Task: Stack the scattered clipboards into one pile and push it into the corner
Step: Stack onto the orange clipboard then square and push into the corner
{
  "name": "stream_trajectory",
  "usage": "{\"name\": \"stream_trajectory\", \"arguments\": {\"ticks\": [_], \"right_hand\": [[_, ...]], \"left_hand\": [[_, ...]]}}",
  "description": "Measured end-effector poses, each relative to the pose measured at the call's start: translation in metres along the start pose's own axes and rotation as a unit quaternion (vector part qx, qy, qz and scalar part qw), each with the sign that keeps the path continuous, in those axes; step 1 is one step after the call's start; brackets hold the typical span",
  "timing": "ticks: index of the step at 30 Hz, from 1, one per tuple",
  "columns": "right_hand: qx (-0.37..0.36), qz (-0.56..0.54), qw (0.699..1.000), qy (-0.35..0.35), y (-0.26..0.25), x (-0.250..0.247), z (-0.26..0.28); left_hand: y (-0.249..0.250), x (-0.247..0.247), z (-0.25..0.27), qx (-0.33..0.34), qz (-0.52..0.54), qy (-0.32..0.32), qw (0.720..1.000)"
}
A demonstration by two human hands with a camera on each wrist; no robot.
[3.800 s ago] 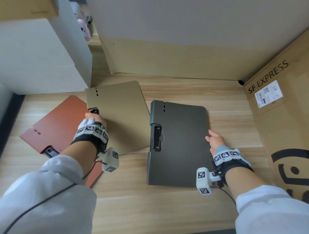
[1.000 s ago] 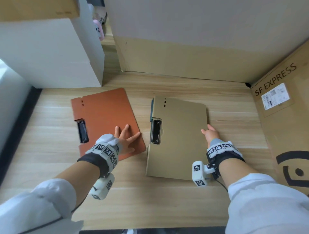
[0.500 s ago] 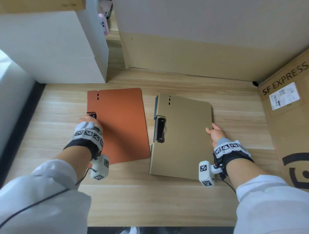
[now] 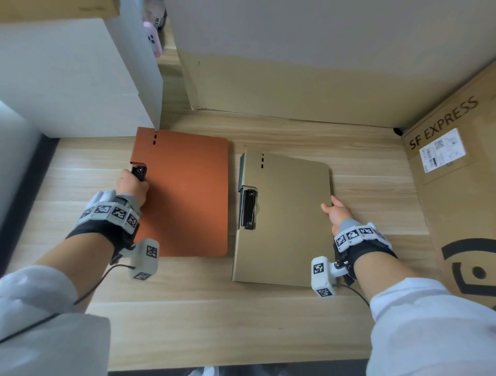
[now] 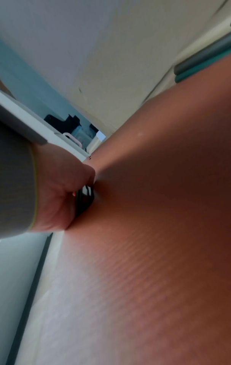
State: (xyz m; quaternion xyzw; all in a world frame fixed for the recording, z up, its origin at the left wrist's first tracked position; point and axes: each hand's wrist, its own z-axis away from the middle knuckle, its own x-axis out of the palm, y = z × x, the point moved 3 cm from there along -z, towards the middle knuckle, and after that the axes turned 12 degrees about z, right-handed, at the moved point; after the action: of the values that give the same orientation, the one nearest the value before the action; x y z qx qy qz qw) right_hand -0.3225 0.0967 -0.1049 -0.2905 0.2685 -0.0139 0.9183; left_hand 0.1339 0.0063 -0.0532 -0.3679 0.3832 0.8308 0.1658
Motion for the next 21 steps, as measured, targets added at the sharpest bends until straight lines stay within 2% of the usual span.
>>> {"name": "stream_trajectory", "arguments": {"ticks": [4, 8, 14, 17, 21], "right_hand": [[-0.011, -0.003, 1.000, -0.023, 0.002, -0.002, 0.003], [0.002, -0.029, 0.999, -0.040, 0.004, -0.004, 0.005], [0.035, -0.044, 0.995, -0.081, 0.007, -0.009, 0.007], [0.024, -0.055, 0.994, -0.095, 0.011, -0.011, 0.003], [0.014, -0.073, 0.992, -0.098, 0.009, -0.007, 0.007]], "left_hand": [[0.018, -0.003, 0.006, 0.058, 0.021, -0.039, 0.997], [0.050, 0.029, 0.038, 0.112, 0.026, -0.062, 0.991], [0.074, 0.109, 0.105, 0.081, 0.006, -0.128, 0.988], [0.078, 0.136, 0.127, 0.099, -0.001, -0.127, 0.987], [0.079, 0.148, 0.135, 0.118, -0.013, -0.084, 0.989]]}}
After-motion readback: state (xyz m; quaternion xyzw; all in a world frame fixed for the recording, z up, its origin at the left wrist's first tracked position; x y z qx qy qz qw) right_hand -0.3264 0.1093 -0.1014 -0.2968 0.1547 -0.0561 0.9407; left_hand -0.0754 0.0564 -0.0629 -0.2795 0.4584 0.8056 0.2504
